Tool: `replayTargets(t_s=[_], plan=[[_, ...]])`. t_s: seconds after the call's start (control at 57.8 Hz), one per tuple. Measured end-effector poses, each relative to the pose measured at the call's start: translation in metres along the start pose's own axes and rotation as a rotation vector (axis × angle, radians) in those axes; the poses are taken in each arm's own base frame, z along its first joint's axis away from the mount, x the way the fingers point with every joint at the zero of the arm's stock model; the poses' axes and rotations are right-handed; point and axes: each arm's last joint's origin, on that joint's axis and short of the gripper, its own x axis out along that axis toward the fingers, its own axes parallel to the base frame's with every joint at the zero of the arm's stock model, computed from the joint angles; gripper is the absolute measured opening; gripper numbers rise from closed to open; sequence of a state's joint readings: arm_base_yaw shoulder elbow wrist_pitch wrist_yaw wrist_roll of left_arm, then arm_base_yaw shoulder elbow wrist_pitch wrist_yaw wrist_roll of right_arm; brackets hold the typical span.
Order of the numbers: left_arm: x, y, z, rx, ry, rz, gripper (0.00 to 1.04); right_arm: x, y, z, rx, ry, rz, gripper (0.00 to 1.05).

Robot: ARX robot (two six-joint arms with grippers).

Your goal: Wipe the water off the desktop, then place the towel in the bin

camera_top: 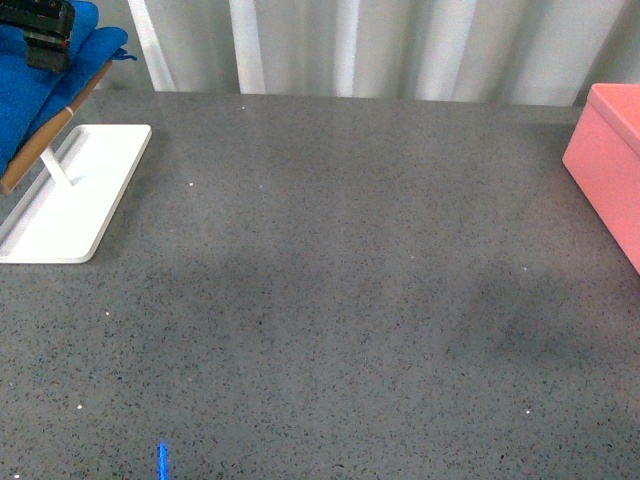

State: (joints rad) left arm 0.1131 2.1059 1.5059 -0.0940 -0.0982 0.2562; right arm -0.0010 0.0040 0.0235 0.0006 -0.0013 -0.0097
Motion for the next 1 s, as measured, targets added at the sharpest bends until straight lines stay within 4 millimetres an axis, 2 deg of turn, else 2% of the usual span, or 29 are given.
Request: replayTargets(t_s=[0.138, 0.173, 0.242, 0.467, 0.519, 0.657, 0.727, 0.882, 1.003], plan=[[0.0, 0.0, 0.0, 0.0, -0.001, 0.004, 0.98, 0.0, 0.0, 0.0, 0.0, 0.0, 0.0, 0.98], [0.0, 0.0, 0.0, 0.0, -0.001, 0.007, 0.95, 0.0, 0.0, 0.0, 0.0, 0.0, 0.0, 0.98], [0.0, 0.0, -0.001, 0.0, 0.001, 0.007, 0.78, 0.0, 0.0, 0.0, 0.0, 0.0, 0.0, 0.98], [0.001, 0.0, -0.002, -0.002, 0.003, 0.006, 0.41, 0.0, 0.0, 0.0, 0.0, 0.0, 0.0, 0.98], [0.001, 0.0, -0.002, -0.003, 0.005, 0.006, 0.28, 0.0, 0.0, 0.0, 0.0, -0.001, 0.0, 0.98], [-0.001, 0.0, -0.001, -0.003, -0.001, 0.004, 0.1, 0.0, 0.0, 0.0, 0.0, 0.0, 0.0, 0.98], [-0.003, 0.001, 0.0, -0.004, -0.004, 0.004, 0.05, 0.0, 0.0, 0.0, 0.0, 0.0, 0.0, 0.98], [-0.012, 0.004, 0.002, -0.008, -0.014, -0.009, 0.05, 0.0, 0.0, 0.0, 0.0, -0.001, 0.0, 0.98], [-0.025, 0.011, 0.009, -0.013, -0.045, -0.012, 0.05, 0.0, 0.0, 0.0, 0.0, 0.0, 0.0, 0.98]])
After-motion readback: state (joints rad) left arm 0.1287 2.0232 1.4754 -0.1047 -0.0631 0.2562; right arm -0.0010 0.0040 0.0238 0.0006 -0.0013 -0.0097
